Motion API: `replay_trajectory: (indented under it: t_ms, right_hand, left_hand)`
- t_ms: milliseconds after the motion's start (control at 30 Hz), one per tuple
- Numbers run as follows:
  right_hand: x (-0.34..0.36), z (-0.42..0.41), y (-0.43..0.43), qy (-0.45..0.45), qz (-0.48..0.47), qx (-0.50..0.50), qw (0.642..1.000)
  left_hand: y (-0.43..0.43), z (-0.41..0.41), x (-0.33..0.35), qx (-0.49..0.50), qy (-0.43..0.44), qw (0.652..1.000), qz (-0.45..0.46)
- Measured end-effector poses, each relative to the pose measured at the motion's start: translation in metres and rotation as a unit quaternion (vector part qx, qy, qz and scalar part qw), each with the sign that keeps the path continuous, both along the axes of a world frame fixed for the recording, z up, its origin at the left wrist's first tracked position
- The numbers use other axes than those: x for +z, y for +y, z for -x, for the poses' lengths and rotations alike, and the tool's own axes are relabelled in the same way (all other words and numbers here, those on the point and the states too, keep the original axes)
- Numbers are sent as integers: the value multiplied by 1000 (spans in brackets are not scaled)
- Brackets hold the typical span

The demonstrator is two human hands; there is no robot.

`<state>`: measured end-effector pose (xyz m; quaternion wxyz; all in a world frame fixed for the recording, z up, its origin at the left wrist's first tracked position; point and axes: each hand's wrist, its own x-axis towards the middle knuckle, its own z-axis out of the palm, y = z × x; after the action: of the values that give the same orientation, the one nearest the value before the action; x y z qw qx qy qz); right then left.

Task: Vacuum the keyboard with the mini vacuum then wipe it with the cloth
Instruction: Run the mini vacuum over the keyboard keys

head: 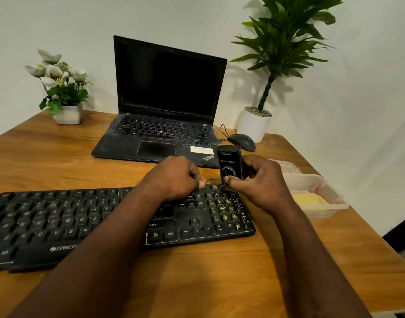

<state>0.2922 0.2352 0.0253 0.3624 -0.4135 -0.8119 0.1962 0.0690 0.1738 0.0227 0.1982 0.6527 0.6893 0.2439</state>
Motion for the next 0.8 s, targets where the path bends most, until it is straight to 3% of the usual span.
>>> replay_trajectory:
  t_ms: [133,300,400,600,733,800]
  right_hand:
    - [-1,13,2,-38,-37,-34,998]
    - [0,-1,1,20,-20,-45,999]
    - [2,10,-1,-30,-20,-40,999]
    - [3,36,-9,11,56,53,997]
    - [10,15,1,-38,8,-27,999]
    - [9,12,-1,-17,12,-23,1000]
  left_hand:
    - [-1,0,0,-1,1,1000,-2]
    - [0,0,0,-1,-1,1000,0]
    - [1,1,-1,2,-3,1000,6]
    - [1,2,0,0,20,1000,16]
    - [2,3,-2,5,-14,1000,13]
    - [2,3,-3,7,-17,1000,16]
